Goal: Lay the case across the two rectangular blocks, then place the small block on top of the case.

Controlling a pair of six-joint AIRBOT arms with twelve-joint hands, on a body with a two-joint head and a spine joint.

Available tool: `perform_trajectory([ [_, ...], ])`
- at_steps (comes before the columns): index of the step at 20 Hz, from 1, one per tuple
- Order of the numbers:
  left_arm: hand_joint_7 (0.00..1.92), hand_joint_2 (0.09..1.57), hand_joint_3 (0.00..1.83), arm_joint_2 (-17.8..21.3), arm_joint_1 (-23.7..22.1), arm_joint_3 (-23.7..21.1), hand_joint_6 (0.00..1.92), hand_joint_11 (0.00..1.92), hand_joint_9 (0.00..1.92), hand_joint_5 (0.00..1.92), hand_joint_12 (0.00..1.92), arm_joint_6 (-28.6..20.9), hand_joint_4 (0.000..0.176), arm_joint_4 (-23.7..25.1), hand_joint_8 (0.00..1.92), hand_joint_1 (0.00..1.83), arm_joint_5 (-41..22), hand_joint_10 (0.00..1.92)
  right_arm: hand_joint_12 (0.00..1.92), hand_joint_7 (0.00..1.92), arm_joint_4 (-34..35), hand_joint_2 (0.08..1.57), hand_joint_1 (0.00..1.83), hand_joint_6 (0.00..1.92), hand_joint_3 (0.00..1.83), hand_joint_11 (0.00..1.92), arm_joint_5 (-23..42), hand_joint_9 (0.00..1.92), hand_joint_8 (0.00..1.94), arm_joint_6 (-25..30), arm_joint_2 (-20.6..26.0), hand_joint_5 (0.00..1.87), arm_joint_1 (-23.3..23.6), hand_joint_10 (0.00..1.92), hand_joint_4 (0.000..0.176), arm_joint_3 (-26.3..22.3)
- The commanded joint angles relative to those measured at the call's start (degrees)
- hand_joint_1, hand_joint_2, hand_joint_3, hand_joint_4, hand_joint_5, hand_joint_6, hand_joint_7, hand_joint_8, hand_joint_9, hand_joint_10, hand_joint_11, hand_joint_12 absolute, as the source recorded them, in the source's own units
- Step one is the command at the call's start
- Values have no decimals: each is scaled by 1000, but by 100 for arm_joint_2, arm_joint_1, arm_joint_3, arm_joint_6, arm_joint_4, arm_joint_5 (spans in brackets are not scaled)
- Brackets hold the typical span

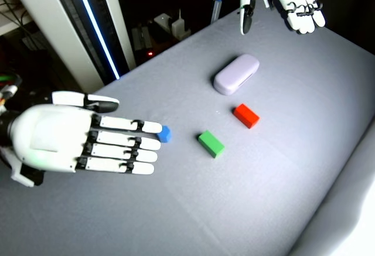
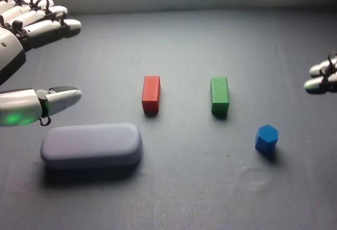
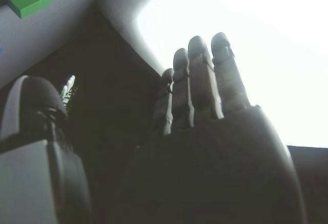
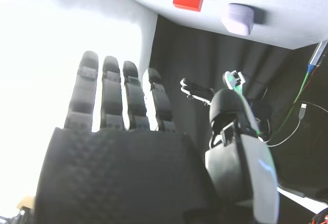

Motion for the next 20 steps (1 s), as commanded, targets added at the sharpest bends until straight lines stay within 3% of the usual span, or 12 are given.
perform_trajectory([
  [1, 240, 1126, 7, -29, -63, 37, 1, 0, 198, 305, 517, -19, 0, -33, 8, 464, -661, 44, 1017, 371, 203, 1352, 815, 1, 6, 93, 638, 401, 4, 30, 8, 500, 72, 24, 0, 44],
  [2, 258, 1130, 3, -33, -63, 37, 7, 0, 229, 288, 664, -19, 0, -29, 7, 471, -654, 36, 1027, 384, 199, 1357, 804, 1, 5, 104, 632, 419, 8, 31, 8, 499, 72, 26, 0, 44],
  [4, 245, 1109, 0, -34, -70, 38, 7, 0, 130, 350, 496, -31, 0, -9, 0, 505, -628, 4, 1018, 408, 187, 1367, 777, 2, 4, 113, 630, 437, 8, 50, 8, 484, 73, 20, 0, 45],
  [6, 285, 1054, 0, -64, -107, 54, 2, 0, 191, 345, 575, -103, 0, 114, 8, 560, -498, 20, 1007, 398, 171, 1367, 776, 3, 2, 102, 631, 426, 1, 74, 8, 490, 74, 11, 0, 46],
  [7, 339, 1025, 0, -94, -149, 70, 0, 0, 274, 321, 681, -146, 28, 242, 13, 576, -325, 32, 1004, 394, 121, 1366, 775, 4, 1, 101, 633, 424, 0, 108, 9, 493, 97, 9, 0, 46],
  [8, 435, 926, 0, -122, -190, 92, 0, 0, 409, 297, 847, -149, 77, 387, 8, 736, -64, 26, 1006, 386, 16, 1374, 781, 2, 4, 108, 632, 419, 3, 124, 10, 490, 190, 5, 0, 46],
  [10, 446, 891, 0, -134, -211, 113, 0, 0, 433, 301, 943, -188, 81, 482, 1, 744, 136, 11, 995, 386, -57, 1371, 775, 1, 2, 83, 632, 404, 2, 134, 10, 488, 281, 1, 0, 45],
  [11, 393, 884, 0, -145, -227, 129, 0, 0, 379, 243, 935, -213, 105, 530, 0, 694, 255, 1, 993, 381, -78, 1372, 744, 0, 2, 75, 632, 395, 0, 135, 9, 484, 324, 0, 0, 45],
  [13, 333, 841, 0, -212, -299, 186, 0, 0, 329, 180, 903, -215, 111, 640, 0, 677, 573, 0, 1030, 364, -89, 1376, 720, 0, 0, 60, 631, 385, 0, 135, 9, 462, 359, 0, 0, 53],
  [15, 334, 793, 0, -328, -414, 274, 0, 0, 354, 180, 1035, -215, 90, 754, 0, 691, 955, 2, 1029, 349, -89, 1370, 792, 4, 0, 26, 630, 355, 0, 135, 8, 471, 360, 0, 0, 64],
  [18, 272, 735, 0, -593, -601, 447, 2, 0, 268, 125, 844, -214, 121, 984, 2, 709, 1582, 8, 1010, 357, -89, 1359, 862, 0, 0, 4, 603, 330, 1, 135, 7, 470, 360, 1, 0, 71],
  [20, 280, 704, 0, -738, -682, 547, 1, 0, 249, 128, 796, -213, 121, 1062, 2, 732, 1877, 1, 1015, 359, -89, 1361, 844, 0, 0, 0, 595, 325, 1, 135, 7, 462, 360, 2, 0, 74],
])
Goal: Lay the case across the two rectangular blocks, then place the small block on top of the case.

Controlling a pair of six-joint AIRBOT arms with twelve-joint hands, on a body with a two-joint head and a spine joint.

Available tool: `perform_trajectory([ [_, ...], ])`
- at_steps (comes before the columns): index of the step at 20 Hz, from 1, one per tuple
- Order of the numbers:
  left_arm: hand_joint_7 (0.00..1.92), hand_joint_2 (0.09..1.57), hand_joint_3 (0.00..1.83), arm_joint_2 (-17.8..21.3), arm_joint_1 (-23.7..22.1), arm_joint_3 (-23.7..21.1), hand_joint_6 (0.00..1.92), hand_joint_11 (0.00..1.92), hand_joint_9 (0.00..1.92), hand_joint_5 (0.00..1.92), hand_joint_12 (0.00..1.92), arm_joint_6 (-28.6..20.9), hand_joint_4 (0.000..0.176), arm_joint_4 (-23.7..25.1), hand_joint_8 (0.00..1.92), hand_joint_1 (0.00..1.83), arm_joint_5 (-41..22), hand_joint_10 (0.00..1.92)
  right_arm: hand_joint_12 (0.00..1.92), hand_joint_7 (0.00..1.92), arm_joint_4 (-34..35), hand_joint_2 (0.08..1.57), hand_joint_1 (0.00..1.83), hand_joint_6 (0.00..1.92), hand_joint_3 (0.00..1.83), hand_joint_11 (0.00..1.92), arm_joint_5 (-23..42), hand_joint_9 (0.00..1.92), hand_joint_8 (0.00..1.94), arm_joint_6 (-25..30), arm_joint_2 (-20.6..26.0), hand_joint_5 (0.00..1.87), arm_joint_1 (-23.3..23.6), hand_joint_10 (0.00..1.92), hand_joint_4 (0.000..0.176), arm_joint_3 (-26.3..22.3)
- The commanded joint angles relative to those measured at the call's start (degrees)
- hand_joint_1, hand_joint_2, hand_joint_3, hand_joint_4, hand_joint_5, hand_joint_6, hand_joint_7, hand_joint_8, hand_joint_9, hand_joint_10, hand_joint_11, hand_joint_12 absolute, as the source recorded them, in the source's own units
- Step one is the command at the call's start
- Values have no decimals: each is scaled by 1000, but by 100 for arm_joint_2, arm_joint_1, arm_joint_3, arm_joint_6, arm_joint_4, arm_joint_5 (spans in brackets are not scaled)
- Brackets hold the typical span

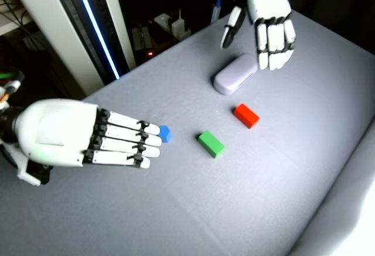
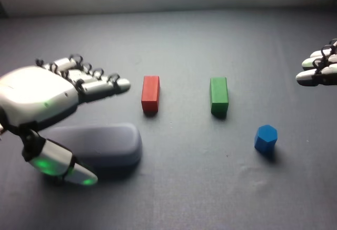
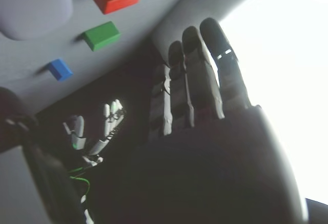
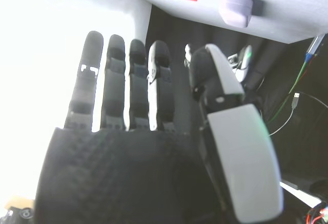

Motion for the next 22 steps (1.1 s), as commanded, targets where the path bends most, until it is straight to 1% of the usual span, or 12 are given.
perform_trajectory([
  [1, 278, 714, 0, -14, -84, 78, 0, 0, 230, 128, 762, 5, 117, -57, 0, 732, -441, 2, 1031, 372, 194, 1356, 862, 2, 0, 0, 603, 336, 4, 26, 18, 472, 76, 4, 0, 30],
  [2, 256, 721, 1, -78, -102, 135, 2, 0, 202, 118, 667, 21, 124, -57, 3, 724, -315, 4, 1044, 381, 194, 1351, 887, 4, 0, 0, 601, 343, 5, 28, 18, 480, 76, 6, 0, 35],
  [4, 223, 743, 3, -158, -116, 201, 2, 0, 195, 138, 557, 110, 102, -104, 0, 745, -154, 1, 1043, 368, 194, 1353, 883, 1, 0, 0, 594, 342, 1, 28, 18, 478, 76, 2, 0, 37],
  [5, 216, 753, 6, -187, -124, 217, 1, 0, 188, 137, 547, 193, 105, -148, 0, 747, -89, 0, 1037, 370, 194, 1357, 873, 1, 1, 0, 589, 337, 2, 28, 18, 479, 76, 0, 0, 39],
  [9, 240, 797, 4, -329, -207, 254, 5, 0, 186, 184, 423, 887, 98, -497, 3, 817, 257, 2, 1022, 354, 194, 1358, 873, 4, 1, 0, 574, 331, 2, 28, 18, 480, 76, 1, 0, 44],
  [10, 270, 799, 1, -393, -226, 287, 2, 0, 225, 218, 566, 1072, 86, -591, 2, 830, 380, 6, 1054, 360, 194, 1344, 907, 7, 0, 47, 570, 368, 3, 28, 17, 500, 76, 13, 0, 46],
  [12, 290, 798, 0, -425, -227, 306, 1, 0, 266, 223, 679, 1155, 79, -641, 4, 830, 449, 14, 1062, 362, 194, 1343, 898, 7, 0, 67, 570, 379, 3, 28, 17, 503, 76, 16, 0, 48],
  [13, 296, 808, 4, -439, -227, 316, 0, 0, 286, 222, 698, 1199, 86, -678, 4, 826, 475, 18, 1052, 361, 194, 1342, 905, 4, 0, 40, 570, 364, 2, 28, 17, 500, 76, 8, 0, 49],
  [14, 287, 827, 5, -453, -227, 326, 1, 0, 271, 231, 595, 1260, 81, -729, 2, 835, 502, 7, 1055, 363, 194, 1347, 886, 5, 0, 33, 570, 363, 2, 28, 17, 507, 76, 6, 0, 51],
  [17, 318, 841, 3, -497, -227, 336, 8, 0, 274, 275, 597, 1626, 46, -977, 7, 861, 593, 4, 1072, 386, 194, 1351, 858, 3, 2, 69, 570, 390, 6, 28, 13, 515, 76, 9, 0, 53],
  [20, 321, 869, 8, -546, -226, 394, 4, 0, 287, 283, 648, 1795, 46, -1132, 2, 861, 699, 8, 1061, 378, 194, 1366, 807, 0, 5, 6, 570, 353, 0, 28, 10, 498, 76, 0, 0, 56],
  [22, 340, 872, 0, -596, -224, 450, 1, 0, 346, 296, 729, 1898, 44, -1274, 0, 872, 754, 7, 1050, 385, 194, 1356, 875, 1, 0, 63, 570, 391, 1, 33, 10, 511, 75, 7, 0, 57],
])
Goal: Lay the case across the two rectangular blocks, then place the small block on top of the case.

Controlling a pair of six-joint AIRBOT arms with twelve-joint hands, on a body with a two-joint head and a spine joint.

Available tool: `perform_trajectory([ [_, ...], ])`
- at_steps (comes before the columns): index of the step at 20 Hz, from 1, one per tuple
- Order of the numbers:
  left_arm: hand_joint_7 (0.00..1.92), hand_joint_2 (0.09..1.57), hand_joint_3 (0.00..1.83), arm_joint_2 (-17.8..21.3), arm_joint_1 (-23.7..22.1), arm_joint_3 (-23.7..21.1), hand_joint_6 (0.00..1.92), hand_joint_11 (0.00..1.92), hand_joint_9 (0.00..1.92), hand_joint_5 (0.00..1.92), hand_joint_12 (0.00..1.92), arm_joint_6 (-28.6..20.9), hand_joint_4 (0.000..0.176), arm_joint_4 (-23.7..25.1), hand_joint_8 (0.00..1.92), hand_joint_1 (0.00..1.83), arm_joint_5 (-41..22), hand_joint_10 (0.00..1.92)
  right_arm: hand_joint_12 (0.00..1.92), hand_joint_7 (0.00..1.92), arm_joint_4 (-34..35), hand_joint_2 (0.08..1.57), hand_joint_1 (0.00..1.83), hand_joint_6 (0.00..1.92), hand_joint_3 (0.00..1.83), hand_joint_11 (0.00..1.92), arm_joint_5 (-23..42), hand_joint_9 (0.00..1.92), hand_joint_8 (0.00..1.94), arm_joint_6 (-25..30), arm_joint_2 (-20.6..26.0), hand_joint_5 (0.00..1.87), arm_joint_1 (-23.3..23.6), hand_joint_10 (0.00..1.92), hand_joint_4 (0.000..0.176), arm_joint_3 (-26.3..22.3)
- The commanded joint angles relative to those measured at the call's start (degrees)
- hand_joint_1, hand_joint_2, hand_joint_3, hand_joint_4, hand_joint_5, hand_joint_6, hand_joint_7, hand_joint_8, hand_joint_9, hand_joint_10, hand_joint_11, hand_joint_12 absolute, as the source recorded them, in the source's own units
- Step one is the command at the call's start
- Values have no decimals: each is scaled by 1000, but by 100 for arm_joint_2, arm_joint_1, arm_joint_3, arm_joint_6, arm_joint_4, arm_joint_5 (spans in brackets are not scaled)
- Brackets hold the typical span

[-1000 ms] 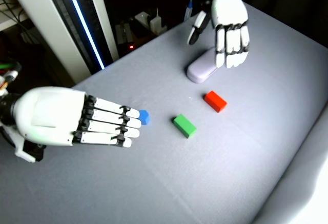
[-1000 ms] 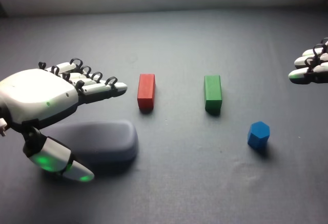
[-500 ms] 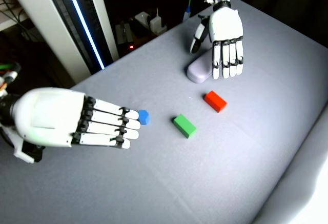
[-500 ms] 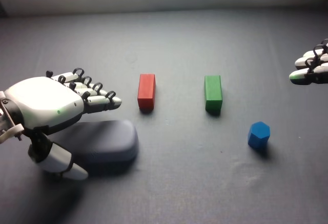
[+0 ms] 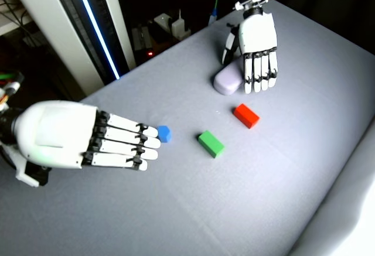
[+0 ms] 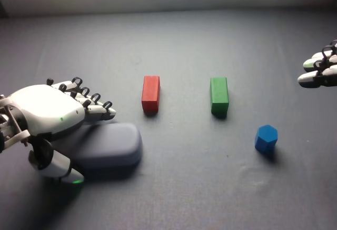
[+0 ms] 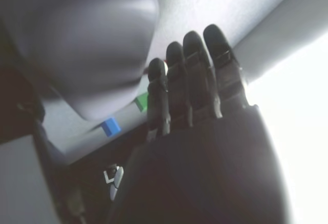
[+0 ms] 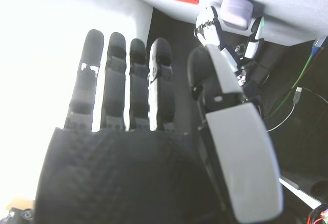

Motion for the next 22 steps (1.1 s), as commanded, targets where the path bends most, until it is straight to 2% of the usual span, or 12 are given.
perform_trajectory([
  [1, 358, 877, 0, -59, -59, 50, 2, 0, 388, 308, 778, 45, 37, -37, 3, 882, -473, 12, 1043, 373, 192, 1361, 847, 0, 2, 33, 613, 368, 0, 35, 15, 501, 75, 2, 0, 33],
  [2, 385, 879, 0, -74, -59, 66, 0, 0, 421, 316, 827, 45, 43, -57, 2, 878, -458, 9, 1050, 371, 192, 1368, 820, 0, 4, 27, 613, 362, 0, 37, 15, 498, 75, 1, 0, 33],
  [3, 539, 885, 0, -84, -59, 76, 10, 117, 570, 454, 890, 45, 0, -76, 16, 890, -454, 34, 1057, 377, 192, 1368, 809, 0, 3, 33, 613, 367, 2, 44, 15, 495, 75, 3, 0, 34],
  [5, 944, 970, 4, -84, -55, 70, 26, 413, 954, 874, 1060, 45, 0, -88, 37, 922, -469, 114, 1069, 385, 192, 1364, 829, 2, 0, 53, 613, 383, 4, 55, 15, 500, 75, 8, 0, 36],
  [6, 1147, 1006, 3, -84, -45, 58, 107, 602, 1156, 1254, 1237, 45, 0, -93, 633, 1204, -502, 203, 1064, 387, 192, 1364, 853, 1, 0, 48, 613, 384, 3, 60, 15, 501, 74, 6, 0, 36],
  [7, 1209, 1009, 1, -81, -31, 32, 137, 772, 1239, 1327, 1310, 45, 0, -102, 715, 1267, -552, 245, 1057, 386, 192, 1365, 831, 1, 0, 48, 613, 378, 2, 66, 15, 501, 74, 3, 0, 36],
  [10, 1215, 1012, 0, -68, -27, 3, 83, 802, 1236, 1363, 1355, 45, 0, -104, 778, 1288, -609, 293, 1052, 377, 192, 1364, 846, 0, 0, 39, 613, 375, 0, 80, 15, 500, 73, 0, 0, 36],
  [13, 1284, 1002, 2, -68, -24, -14, 105, 921, 1256, 1356, 1314, 39, 0, -114, 641, 1295, -659, 445, 1075, 358, 193, 1363, 878, 0, 0, 13, 613, 357, 0, 90, 15, 494, 73, 0, 0, 35],
  [14, 1348, 998, 0, -52, -16, -29, 238, 989, 1330, 1296, 1207, 18, 0, -115, 515, 1302, -706, 324, 1086, 363, 193, 1355, 905, 2, 0, 12, 613, 358, 3, 95, 15, 499, 72, 2, 0, 35],
  [16, 1297, 1024, 0, 85, 21, -126, 567, 847, 1316, 1137, 1140, -218, 0, -71, 591, 1290, -1035, 157, 1086, 369, 193, 1355, 881, 0, 0, 6, 613, 360, 4, 103, 15, 496, 71, 2, 0, 35],
  [20, 1204, 1031, 0, 390, -44, -240, 452, 793, 1335, 1182, 1321, -1005, 0, 316, 802, 1289, -1860, 135, 1076, 377, 193, 1362, 841, 0, 2, 10, 581, 362, 1, 103, 15, 500, 70, 3, 0, 38],
  [22, 1288, 1014, 0, 469, -132, -227, 492, 871, 1361, 1179, 1200, -1331, 0, 457, 625, 1293, -2218, 126, 1086, 364, 193, 1369, 861, 1, 2, 11, 576, 361, 1, 103, 13, 496, 71, 2, 0, 42],
])
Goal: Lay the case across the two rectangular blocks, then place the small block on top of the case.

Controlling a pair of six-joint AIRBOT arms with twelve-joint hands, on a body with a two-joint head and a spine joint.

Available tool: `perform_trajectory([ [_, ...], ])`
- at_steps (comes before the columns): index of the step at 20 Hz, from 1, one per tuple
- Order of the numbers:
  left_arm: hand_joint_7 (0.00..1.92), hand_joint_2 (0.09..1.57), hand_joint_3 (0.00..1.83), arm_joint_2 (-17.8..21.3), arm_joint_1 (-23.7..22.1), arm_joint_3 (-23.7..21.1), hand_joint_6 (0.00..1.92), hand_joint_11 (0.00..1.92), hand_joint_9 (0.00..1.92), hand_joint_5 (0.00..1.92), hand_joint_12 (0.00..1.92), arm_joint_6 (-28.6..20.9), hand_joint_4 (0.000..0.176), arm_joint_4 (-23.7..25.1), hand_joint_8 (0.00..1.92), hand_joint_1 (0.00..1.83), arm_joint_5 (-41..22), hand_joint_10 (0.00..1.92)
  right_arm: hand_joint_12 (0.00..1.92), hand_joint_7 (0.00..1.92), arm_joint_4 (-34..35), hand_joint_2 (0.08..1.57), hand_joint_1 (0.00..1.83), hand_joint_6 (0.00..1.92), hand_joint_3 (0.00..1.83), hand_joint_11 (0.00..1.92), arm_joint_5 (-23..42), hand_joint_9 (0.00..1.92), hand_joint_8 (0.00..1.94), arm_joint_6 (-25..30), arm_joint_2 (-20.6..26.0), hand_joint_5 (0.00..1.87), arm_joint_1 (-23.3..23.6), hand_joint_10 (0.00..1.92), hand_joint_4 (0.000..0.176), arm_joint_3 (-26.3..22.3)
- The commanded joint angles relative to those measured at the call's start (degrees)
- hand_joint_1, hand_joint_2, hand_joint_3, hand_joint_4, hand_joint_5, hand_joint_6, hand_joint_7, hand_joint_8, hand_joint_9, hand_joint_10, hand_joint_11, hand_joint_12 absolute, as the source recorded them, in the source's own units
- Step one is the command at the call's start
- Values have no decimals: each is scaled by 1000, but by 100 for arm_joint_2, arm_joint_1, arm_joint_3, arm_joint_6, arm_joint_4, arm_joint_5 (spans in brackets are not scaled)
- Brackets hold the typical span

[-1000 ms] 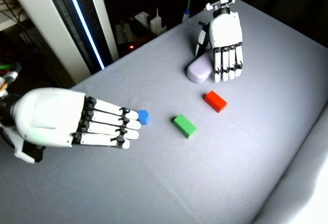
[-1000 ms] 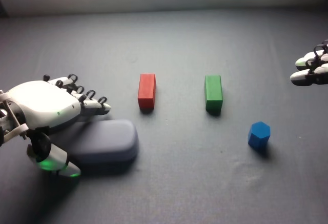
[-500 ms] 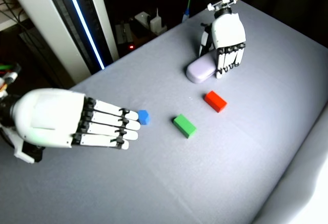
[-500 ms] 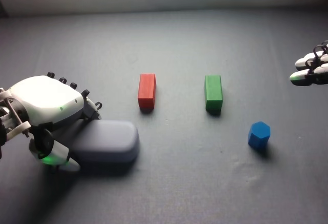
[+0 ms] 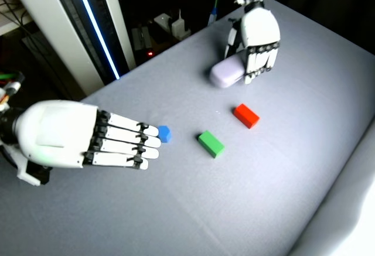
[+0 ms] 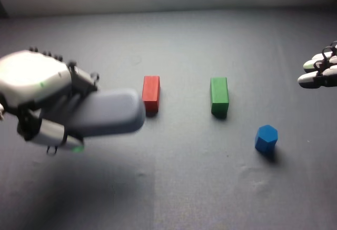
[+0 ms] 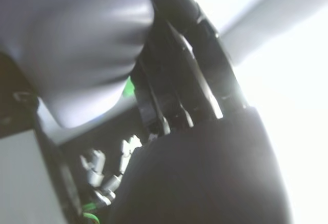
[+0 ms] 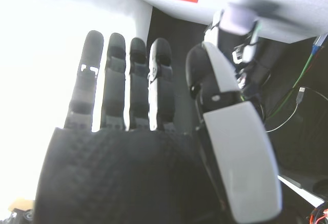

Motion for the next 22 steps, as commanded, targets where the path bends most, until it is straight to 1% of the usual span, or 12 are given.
perform_trajectory([
  [1, 1274, 1028, 1, 8, -130, 39, 646, 864, 1364, 1107, 1228, -121, 0, 107, 627, 1284, -873, 107, 1100, 379, 191, 1359, 863, 5, 0, 36, 595, 381, 8, 17, 15, 507, 72, 10, 0, 40],
  [3, 1286, 1030, 0, -31, -400, 99, 730, 852, 1342, 1092, 1144, -178, 0, 259, 547, 1272, -864, 73, 1093, 371, 192, 1358, 864, 2, 0, 13, 595, 367, 3, 17, 13, 502, 72, 3, 0, 46],
  [6, 1296, 1011, 0, -357, -1048, 358, 490, 664, 1335, 1193, 1193, -178, 0, 598, 591, 1286, -521, 31, 1030, 377, 222, 1347, 908, 0, 0, 0, 596, 342, 1, 17, -7, 503, 72, 2, 0, 65],
  [8, 1298, 1026, 0, -657, -1511, 596, 662, 547, 1308, 1107, 1130, -177, 0, 860, 557, 1281, -162, 11, 994, 364, 225, 1338, 984, 0, 0, 0, 596, 325, 3, 17, -27, 496, 75, 0, 0, 83],
  [9, 1294, 1029, 0, -755, -1672, 672, 698, 667, 1324, 1092, 1117, -177, 0, 971, 553, 1278, -17, 14, 993, 363, 228, 1327, 1015, 0, 0, 0, 596, 337, 4, 17, -36, 483, 81, 6, 0, 88],
  [10, 1316, 1032, 0, -916, -1929, 798, 704, 806, 1123, 1065, 1024, -177, 0, 1167, 390, 1376, 236, 789, 980, 359, 228, 1322, 1022, 0, 0, 0, 596, 339, 1, 17, -50, 459, 94, 5, 0, 98],
  [12, 1300, 1024, 1, -1193, -2297, 984, 575, 972, 1098, 1106, 957, -175, 0, 1426, 402, 1404, 600, 987, 956, 335, 228, 1326, 1015, 0, 0, 0, 597, 317, 0, 17, -75, 420, 122, 0, 0, 118],
  [14, 1309, 1019, 0, -1409, -2426, 1114, 616, 1046, 1156, 1085, 906, -85, 0, 1461, 340, 1405, 786, 924, 879, 332, 225, 1324, 1002, 0, 0, 0, 597, 305, 3, 17, -128, 399, 161, 1, 0, 152],
  [15, 1352, 1007, 3, -1512, -2480, 1181, 578, 945, 1212, 1147, 1011, -15, 0, 1457, 419, 1313, 879, 558, 884, 335, 225, 1324, 1042, 0, 0, 0, 597, 320, 3, 16, -146, 348, 175, 6, 0, 164],
  [17, 1373, 994, 2, -1686, -2533, 1297, 471, 826, 1306, 1220, 1154, 54, 0, 1412, 420, 1291, 997, 267, 942, 320, 225, 1330, 962, 0, 3, 63, 597, 343, 0, 16, -167, 284, 187, 5, 1, 180],
  [18, 1345, 1000, 3, -1766, -2554, 1364, 491, 832, 1326, 1206, 1119, 54, 0, 1398, 478, 1289, 1055, 180, 889, 309, 225, 1346, 891, 0, 1, 66, 597, 353, 0, 16, -176, 270, 189, 3, 35, 188],
  [22, 1303, 1025, 0, -2022, -2585, 1539, 708, 804, 1351, 1108, 916, 54, 0, 1379, 502, 1271, 1218, 41, 837, 308, 225, 1384, 742, 1, 8, 52, 597, 367, 2, 16, -195, 271, 194, 4, 10, 209],
])
